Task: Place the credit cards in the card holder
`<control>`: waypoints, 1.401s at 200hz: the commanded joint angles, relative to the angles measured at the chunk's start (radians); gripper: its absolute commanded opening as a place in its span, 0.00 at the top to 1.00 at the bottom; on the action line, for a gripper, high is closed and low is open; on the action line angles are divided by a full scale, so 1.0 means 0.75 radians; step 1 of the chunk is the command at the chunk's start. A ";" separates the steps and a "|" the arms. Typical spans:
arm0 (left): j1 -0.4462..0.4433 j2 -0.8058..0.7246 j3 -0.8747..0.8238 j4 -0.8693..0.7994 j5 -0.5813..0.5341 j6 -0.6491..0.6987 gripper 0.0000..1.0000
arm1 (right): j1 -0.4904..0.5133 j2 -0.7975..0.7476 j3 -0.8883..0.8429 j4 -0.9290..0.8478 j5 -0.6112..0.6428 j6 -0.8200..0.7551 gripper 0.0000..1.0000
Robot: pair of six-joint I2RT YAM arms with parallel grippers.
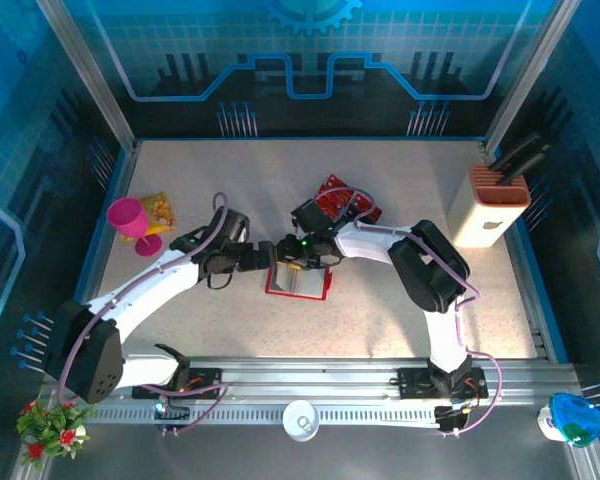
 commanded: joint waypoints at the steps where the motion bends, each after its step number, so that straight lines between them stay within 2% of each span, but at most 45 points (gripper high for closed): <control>1: 0.013 -0.023 -0.020 0.054 0.031 -0.028 0.01 | 0.014 0.030 0.037 -0.020 -0.027 0.019 0.55; 45: 0.016 0.012 -0.050 0.097 0.042 -0.028 0.01 | 0.013 0.000 0.006 0.005 -0.043 0.032 0.55; 78: 0.015 0.037 -0.052 0.064 0.048 0.007 0.01 | 0.014 -0.035 -0.015 0.058 -0.059 0.044 0.49; 111: 0.015 0.071 -0.045 0.043 0.075 0.034 0.01 | 0.010 -0.045 -0.007 0.080 -0.067 0.058 0.48; 174: 0.013 0.172 0.004 0.100 0.114 0.047 0.01 | -0.086 -0.182 0.008 0.061 -0.093 0.030 0.48; 222: 0.011 0.269 0.065 0.116 0.118 0.078 0.01 | -0.213 -0.343 0.033 -0.215 -0.043 -0.194 0.48; 252: 0.008 0.316 0.090 0.112 0.092 0.072 0.01 | -0.313 -0.406 0.108 -0.520 0.120 -0.455 0.49; 280: 0.001 0.306 0.086 0.121 0.050 0.082 0.01 | -0.364 -0.370 0.232 -0.777 0.305 -0.687 0.50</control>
